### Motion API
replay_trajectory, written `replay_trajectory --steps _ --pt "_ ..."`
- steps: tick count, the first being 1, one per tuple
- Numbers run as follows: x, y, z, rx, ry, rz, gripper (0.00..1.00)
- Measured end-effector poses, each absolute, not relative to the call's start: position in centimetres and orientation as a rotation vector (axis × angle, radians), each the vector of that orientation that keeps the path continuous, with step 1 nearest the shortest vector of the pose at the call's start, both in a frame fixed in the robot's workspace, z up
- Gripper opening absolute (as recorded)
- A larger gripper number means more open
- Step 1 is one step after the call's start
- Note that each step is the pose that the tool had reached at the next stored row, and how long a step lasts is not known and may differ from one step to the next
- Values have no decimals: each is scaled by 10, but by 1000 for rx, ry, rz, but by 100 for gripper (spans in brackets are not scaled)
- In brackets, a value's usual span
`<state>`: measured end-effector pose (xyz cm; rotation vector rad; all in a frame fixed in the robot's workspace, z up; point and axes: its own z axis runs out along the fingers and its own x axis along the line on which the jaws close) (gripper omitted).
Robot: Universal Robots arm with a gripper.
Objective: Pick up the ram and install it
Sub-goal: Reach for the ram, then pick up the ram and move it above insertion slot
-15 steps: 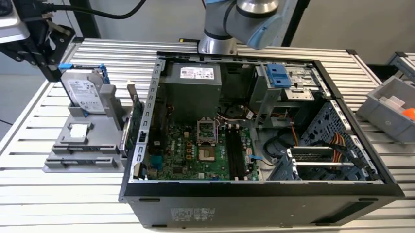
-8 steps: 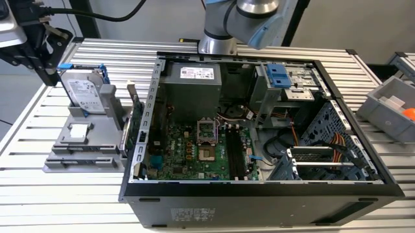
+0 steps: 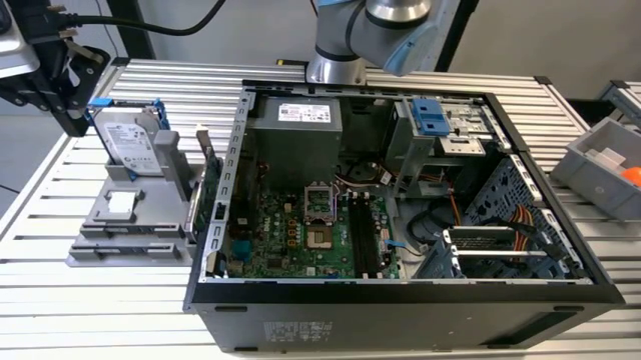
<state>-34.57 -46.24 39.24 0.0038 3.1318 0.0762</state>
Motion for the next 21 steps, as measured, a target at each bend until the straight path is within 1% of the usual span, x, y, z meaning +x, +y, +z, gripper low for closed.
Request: replay_trajectory --steps 15,21 --pt "-346 -462 392 4 3132 77 0" --pt "-346 -462 392 -87 3132 78 0"
